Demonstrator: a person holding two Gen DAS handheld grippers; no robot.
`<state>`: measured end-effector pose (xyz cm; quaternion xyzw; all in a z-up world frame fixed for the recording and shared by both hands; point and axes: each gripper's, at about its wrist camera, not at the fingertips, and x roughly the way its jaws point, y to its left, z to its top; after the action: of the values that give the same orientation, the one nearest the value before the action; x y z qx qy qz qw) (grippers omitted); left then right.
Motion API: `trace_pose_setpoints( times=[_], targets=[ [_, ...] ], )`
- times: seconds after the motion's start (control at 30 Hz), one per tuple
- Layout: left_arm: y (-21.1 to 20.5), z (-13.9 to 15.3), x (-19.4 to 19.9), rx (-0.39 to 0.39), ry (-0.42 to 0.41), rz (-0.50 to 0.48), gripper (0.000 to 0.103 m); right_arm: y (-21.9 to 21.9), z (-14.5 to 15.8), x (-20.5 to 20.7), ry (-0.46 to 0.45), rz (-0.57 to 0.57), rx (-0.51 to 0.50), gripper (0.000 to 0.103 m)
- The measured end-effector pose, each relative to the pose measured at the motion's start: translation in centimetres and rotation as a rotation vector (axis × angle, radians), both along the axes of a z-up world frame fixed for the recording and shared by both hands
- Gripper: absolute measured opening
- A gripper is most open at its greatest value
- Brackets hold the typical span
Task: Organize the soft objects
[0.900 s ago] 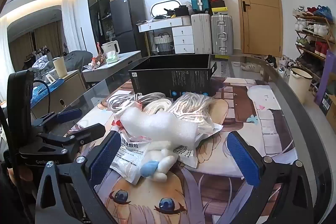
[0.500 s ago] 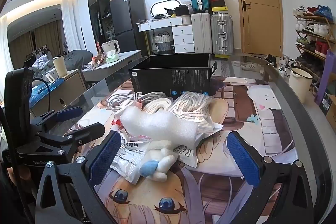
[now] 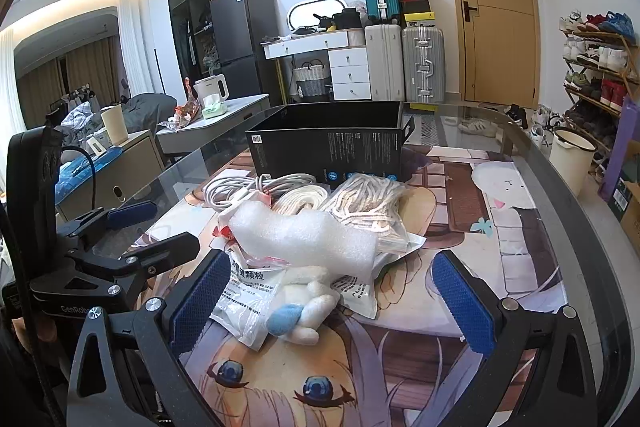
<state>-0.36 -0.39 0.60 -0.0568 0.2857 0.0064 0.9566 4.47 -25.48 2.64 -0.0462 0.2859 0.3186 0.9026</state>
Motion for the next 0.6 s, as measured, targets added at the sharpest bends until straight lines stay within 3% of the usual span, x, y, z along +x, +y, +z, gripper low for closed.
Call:
trace_pose_setpoints(
  times=[0.6],
  targets=[
    [0.3, -0.03, -0.15, -0.002, -0.002, 0.002, 0.103, 0.04, -0.01, 0.02, 0.0, 0.0, -0.002, 0.102]
  ],
)
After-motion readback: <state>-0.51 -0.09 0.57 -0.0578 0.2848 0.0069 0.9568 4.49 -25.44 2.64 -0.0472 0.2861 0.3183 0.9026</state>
